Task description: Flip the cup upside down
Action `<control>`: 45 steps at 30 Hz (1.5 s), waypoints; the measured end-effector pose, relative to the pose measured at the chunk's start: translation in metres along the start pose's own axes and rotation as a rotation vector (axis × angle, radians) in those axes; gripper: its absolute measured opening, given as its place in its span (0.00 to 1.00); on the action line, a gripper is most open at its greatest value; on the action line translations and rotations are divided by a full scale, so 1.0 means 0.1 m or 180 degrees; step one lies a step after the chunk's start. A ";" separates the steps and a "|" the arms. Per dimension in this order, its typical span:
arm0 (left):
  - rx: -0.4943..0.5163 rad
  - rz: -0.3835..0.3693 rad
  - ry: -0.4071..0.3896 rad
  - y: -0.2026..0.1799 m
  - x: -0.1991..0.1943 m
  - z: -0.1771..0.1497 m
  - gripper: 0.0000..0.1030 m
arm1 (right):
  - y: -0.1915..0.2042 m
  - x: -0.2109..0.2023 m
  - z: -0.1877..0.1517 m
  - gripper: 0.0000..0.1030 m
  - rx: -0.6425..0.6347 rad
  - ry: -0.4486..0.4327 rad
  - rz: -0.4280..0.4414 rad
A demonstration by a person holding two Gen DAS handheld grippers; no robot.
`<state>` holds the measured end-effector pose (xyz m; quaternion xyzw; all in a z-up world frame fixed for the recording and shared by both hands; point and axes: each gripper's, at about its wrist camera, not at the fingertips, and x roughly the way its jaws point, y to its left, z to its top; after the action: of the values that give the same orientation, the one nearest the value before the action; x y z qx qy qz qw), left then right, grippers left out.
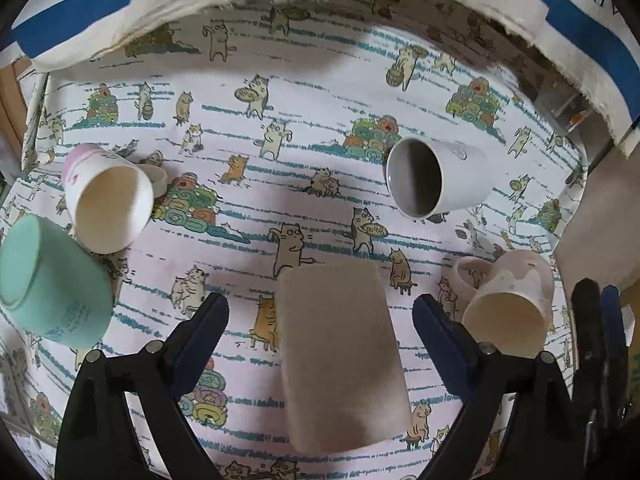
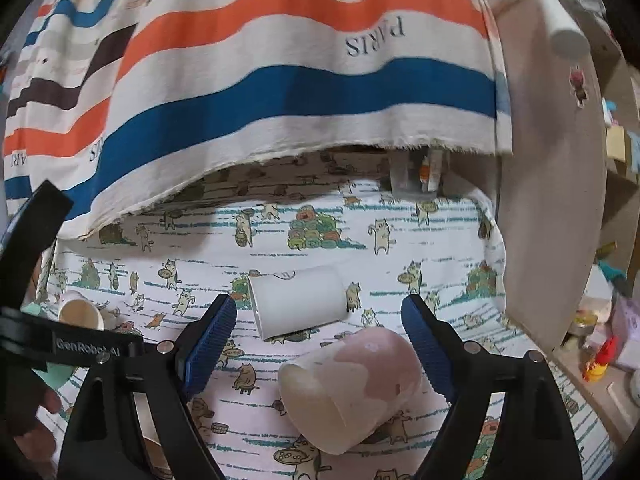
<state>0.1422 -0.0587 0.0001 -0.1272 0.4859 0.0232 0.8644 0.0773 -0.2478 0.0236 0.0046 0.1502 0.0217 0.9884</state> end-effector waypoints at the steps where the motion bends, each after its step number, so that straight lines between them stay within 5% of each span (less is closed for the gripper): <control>1: 0.0003 0.0022 0.0033 -0.01 0.04 0.01 0.84 | -0.02 0.02 0.01 0.83 0.0012 0.0019 -0.0019; 5: 0.0047 0.0087 0.0165 -0.06 0.15 0.03 0.75 | -0.13 -0.02 0.06 0.83 0.0051 -0.0064 -0.0290; 15: 0.0186 0.0323 0.0289 -0.16 0.37 0.09 0.75 | -0.22 0.14 0.02 0.83 0.0178 0.0219 -0.0238; 24: 0.0203 0.0215 0.0439 -0.18 0.39 0.05 0.65 | -0.15 0.18 -0.03 0.83 0.0099 0.0282 -0.0196; 32: 0.0424 0.0120 0.0153 -0.33 0.04 -0.02 0.64 | -0.17 0.19 -0.04 0.83 0.0148 0.0304 -0.0191; 45: 0.0830 0.0013 -0.0893 -0.44 -0.43 -0.05 0.64 | -0.18 0.03 -0.01 0.83 0.0260 0.0000 -0.0060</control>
<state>0.1223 -0.0986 0.0429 -0.0086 0.3597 -0.0207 0.9328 0.0805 -0.2656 0.0216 0.0435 0.1510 0.0062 0.9876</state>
